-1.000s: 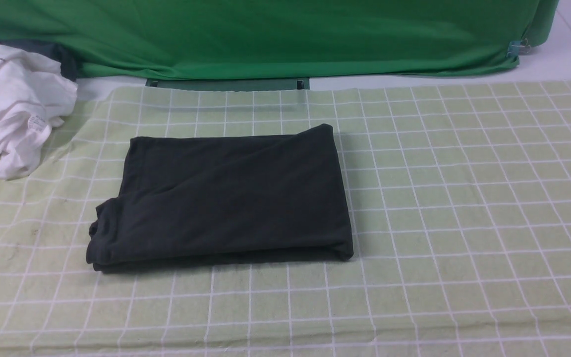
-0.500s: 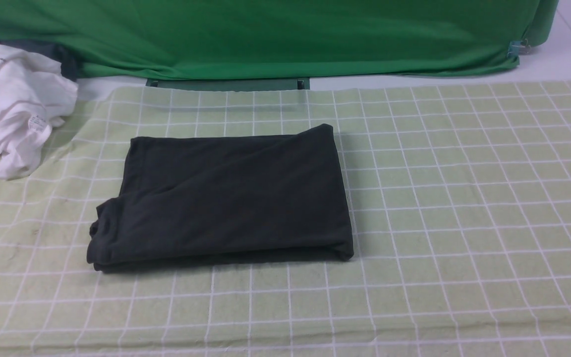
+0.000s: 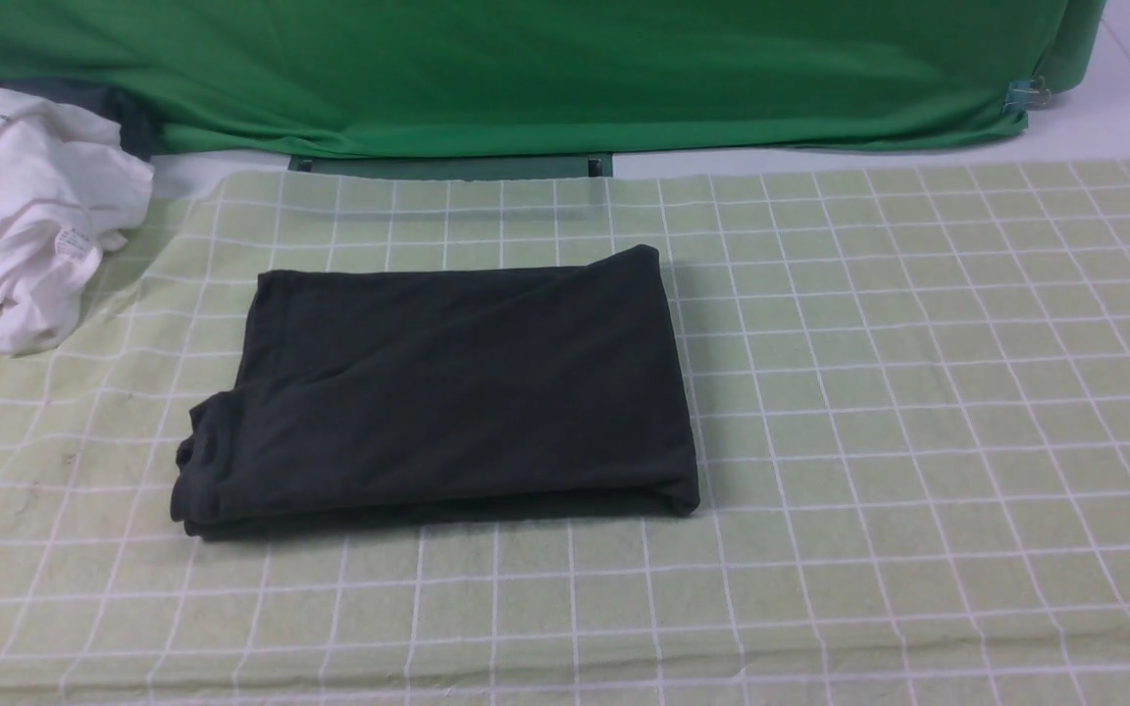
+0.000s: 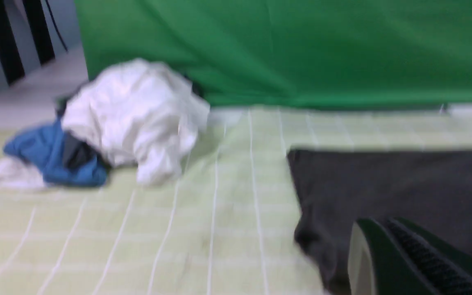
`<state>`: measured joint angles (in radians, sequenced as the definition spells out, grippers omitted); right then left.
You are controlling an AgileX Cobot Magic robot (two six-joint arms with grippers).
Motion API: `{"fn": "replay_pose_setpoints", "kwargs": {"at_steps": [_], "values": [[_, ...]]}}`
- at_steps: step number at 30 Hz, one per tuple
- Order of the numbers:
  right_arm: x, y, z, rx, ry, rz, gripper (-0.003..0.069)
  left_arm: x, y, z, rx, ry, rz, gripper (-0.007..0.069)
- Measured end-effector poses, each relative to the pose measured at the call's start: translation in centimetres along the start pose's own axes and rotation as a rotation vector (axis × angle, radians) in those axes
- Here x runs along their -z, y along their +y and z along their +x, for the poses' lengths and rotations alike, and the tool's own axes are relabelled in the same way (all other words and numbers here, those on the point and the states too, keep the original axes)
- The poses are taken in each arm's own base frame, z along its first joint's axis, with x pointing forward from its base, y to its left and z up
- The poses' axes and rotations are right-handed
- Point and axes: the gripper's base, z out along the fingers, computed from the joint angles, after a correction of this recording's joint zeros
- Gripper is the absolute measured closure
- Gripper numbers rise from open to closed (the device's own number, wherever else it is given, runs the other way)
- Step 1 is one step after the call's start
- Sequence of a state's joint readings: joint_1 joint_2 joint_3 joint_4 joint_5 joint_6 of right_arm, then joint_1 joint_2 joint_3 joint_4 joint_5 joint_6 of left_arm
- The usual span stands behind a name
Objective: Fold a long-sleeved shirt over a green coffee tablecloth.
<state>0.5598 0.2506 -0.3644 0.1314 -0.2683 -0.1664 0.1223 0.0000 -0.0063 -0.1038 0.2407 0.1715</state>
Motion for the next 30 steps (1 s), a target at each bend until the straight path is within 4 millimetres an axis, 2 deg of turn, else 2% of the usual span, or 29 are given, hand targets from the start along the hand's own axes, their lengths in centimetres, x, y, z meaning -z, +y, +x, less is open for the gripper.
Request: {"fn": "replay_pose_setpoints", "kwargs": {"at_steps": [30], "values": [[0.00,0.00,0.01,0.001,0.001,0.000,0.0421,-0.09,0.08,0.36,-0.052,0.012,-0.010,0.0612]]}}
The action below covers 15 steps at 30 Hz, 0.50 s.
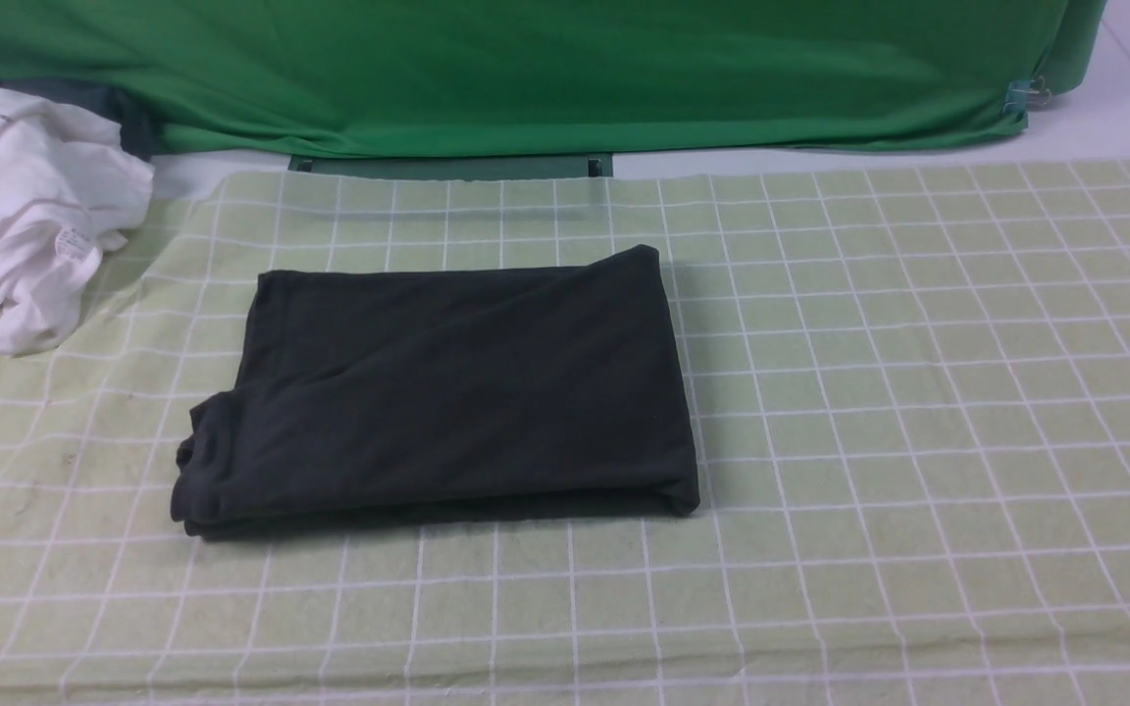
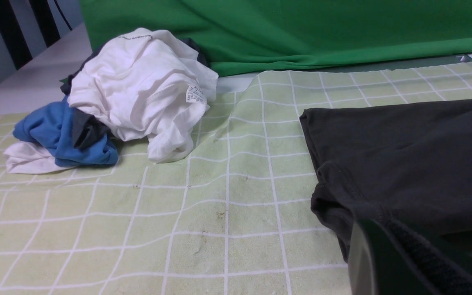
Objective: Fold a long-sleeved shirt over a green coffee tablecloth.
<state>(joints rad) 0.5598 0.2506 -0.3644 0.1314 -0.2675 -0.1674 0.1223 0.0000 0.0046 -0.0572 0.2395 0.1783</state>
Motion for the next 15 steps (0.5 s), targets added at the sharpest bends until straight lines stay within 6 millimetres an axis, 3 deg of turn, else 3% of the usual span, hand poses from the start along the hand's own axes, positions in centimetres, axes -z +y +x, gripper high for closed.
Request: {"fn": "replay_pose_setpoints", "kwargs": {"at_steps": [4,9,12,13,15], "values": [[0.0,0.0,0.2,0.029,0.026,-0.005,0.0421,0.0,0.0,0.0,0.000,0.000,0.000,0.0612],[0.2,0.3,1.8,0.077,0.186,-0.039,0.0421,0.0,0.0,0.0,0.000,0.000,0.000,0.0612],[0.9,0.7,4.9,0.125,0.345,-0.070,0.0421,0.0,0.0,0.0,0.000,0.000,0.000,0.0611],[0.9,0.7,5.1,0.125,0.353,-0.070,0.0421,0.0,0.0,0.0,0.000,0.000,0.000,0.0611],[1.7,0.8,7.9,0.125,0.447,-0.052,0.0421,0.0,0.0,0.0,0.000,0.000,0.000,0.0611]]}}
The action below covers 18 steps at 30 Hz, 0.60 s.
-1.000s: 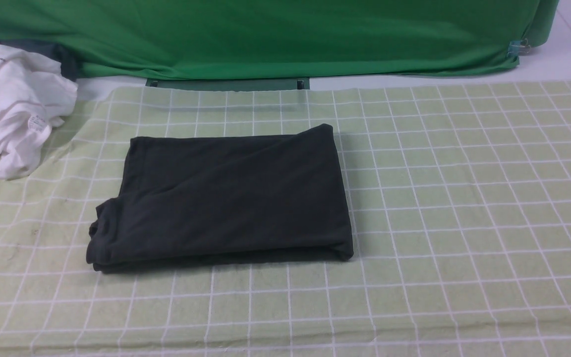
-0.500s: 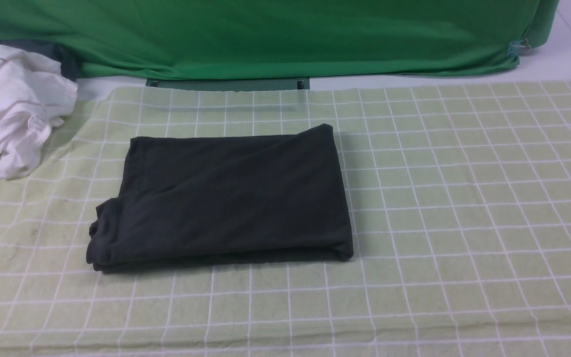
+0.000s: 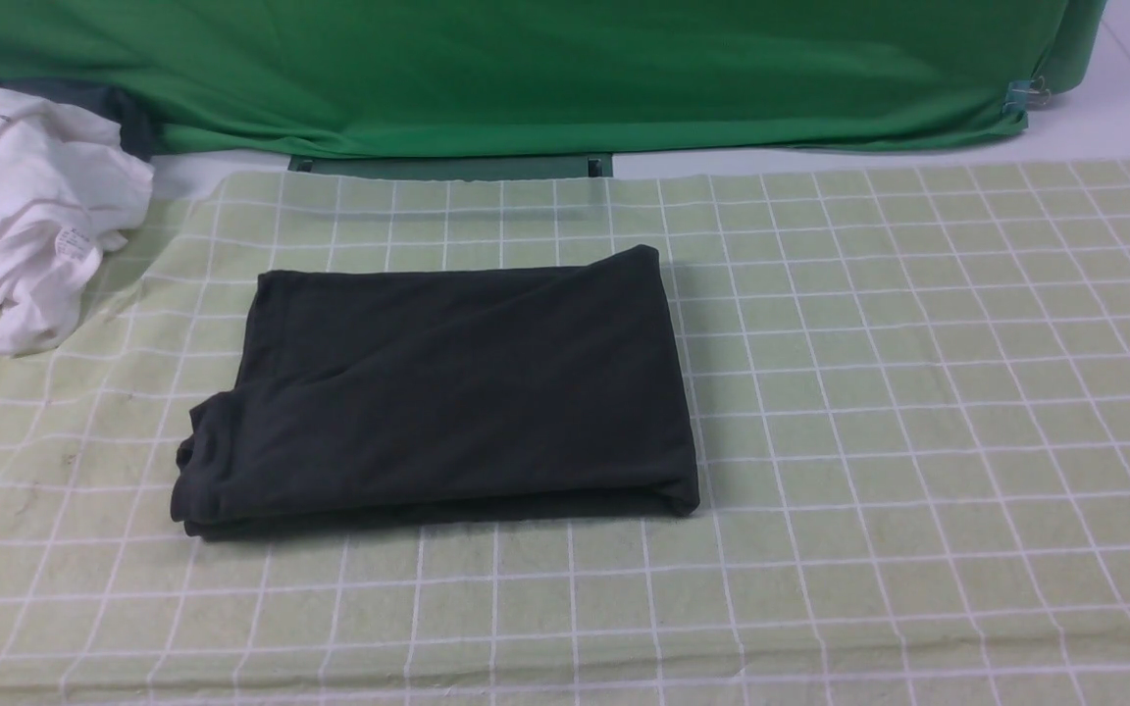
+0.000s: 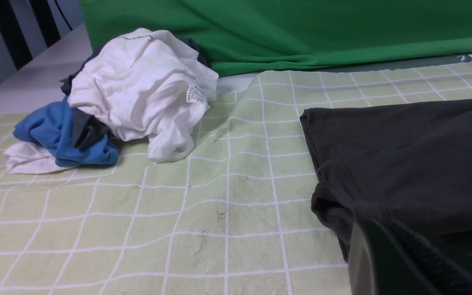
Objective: Fold a long-sleeved shirt over a green coffee tablecloth.
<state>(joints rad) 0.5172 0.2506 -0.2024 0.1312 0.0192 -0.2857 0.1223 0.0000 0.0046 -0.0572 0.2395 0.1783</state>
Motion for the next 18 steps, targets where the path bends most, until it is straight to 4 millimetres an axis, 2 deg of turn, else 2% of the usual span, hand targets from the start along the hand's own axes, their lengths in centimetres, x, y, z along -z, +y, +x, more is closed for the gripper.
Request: {"fn": "replay_pose_setpoints", "kwargs": {"at_steps": [1,2,4,7,10,18], "values": [[0.0,0.0,0.2,-0.002,0.008,0.002,0.0421,0.0,0.0,0.0,0.000,0.000,0.000,0.0611],[-0.2,0.3,2.4,-0.023,0.064,0.025,0.0421,0.0,0.0,0.0,0.000,0.000,0.000,0.0611],[-0.3,0.5,4.1,-0.041,0.093,0.046,0.0421,0.0,0.0,0.0,0.000,0.000,0.000,0.0611],[-0.2,0.7,5.8,-0.059,0.102,0.075,0.0421,0.0,0.0,0.0,0.000,0.000,0.000,0.0611],[0.1,0.4,6.0,-0.071,0.102,0.123,0.0421,0.0,0.0,0.0,0.000,0.000,0.000,0.0611],[1.7,-0.5,7.8,-0.123,0.283,0.348,0.0421,0.0,0.0,0.0,0.000,0.000,0.000,0.0611]]}}
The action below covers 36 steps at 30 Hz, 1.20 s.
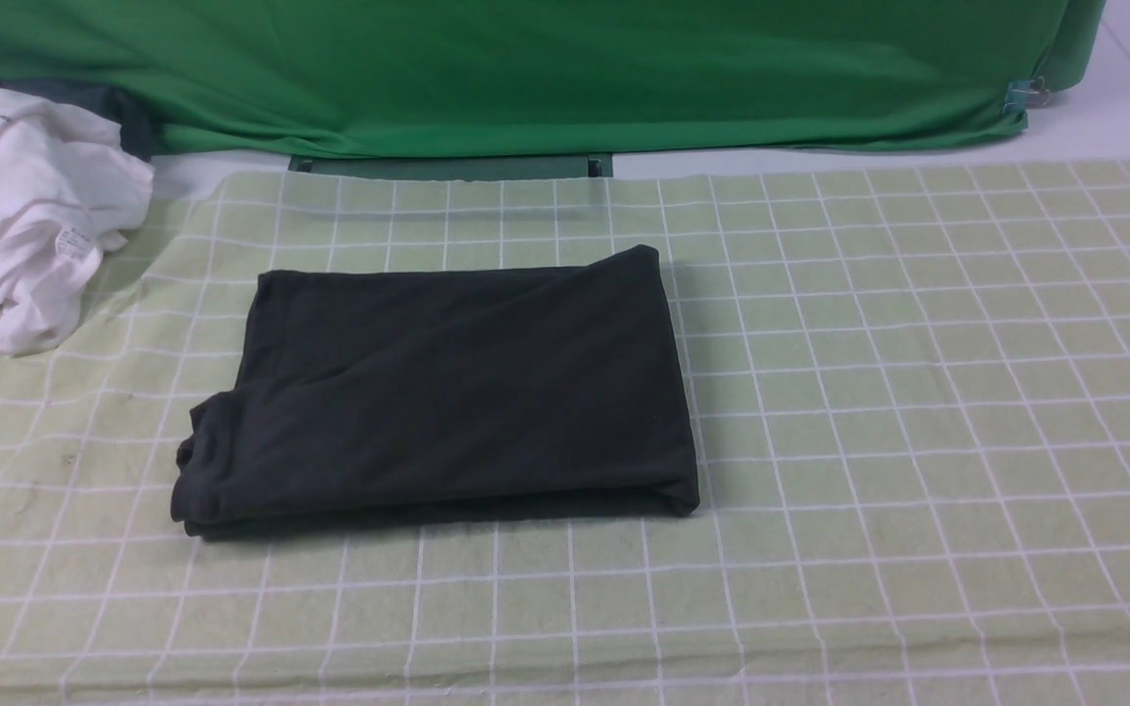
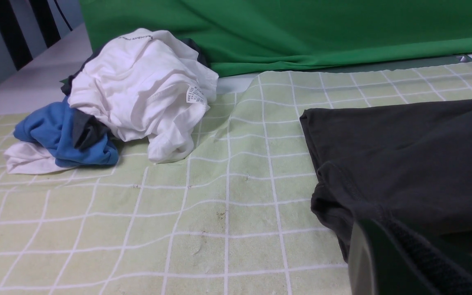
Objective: Fold a long-sleeved shirt over a green coffee tablecloth.
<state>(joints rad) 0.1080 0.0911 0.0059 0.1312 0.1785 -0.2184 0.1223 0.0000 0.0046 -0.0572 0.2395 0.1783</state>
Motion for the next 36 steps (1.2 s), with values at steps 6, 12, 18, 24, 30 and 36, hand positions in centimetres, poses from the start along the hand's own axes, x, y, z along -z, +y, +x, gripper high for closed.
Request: {"fn": "replay_pose_setpoints", "kwargs": {"at_steps": [6,12,18,24,30,36], "values": [[0.67,-0.82,0.43,-0.039,-0.002,0.162,0.0421,0.00,0.00,0.00,0.000,0.000,0.000,0.0611],[0.70,-0.92,0.59,-0.044,0.015,0.183,0.0421,0.00,0.00,0.00,0.000,0.000,0.000,0.0611],[0.71,-0.93,0.59,-0.045,0.015,0.186,0.0421,0.00,0.00,0.00,0.000,0.000,0.000,0.0610],[0.71,-0.93,0.59,-0.046,0.015,0.186,0.0421,0.00,0.00,0.00,0.000,0.000,0.000,0.0610],[0.70,-0.93,0.59,-0.047,0.015,0.186,0.0421,0.00,0.00,0.00,0.000,0.000,0.000,0.0610],[0.70,-0.93,0.59,-0.047,0.015,0.186,0.0418,0.00,0.00,0.00,0.000,0.000,0.000,0.0610]]}}
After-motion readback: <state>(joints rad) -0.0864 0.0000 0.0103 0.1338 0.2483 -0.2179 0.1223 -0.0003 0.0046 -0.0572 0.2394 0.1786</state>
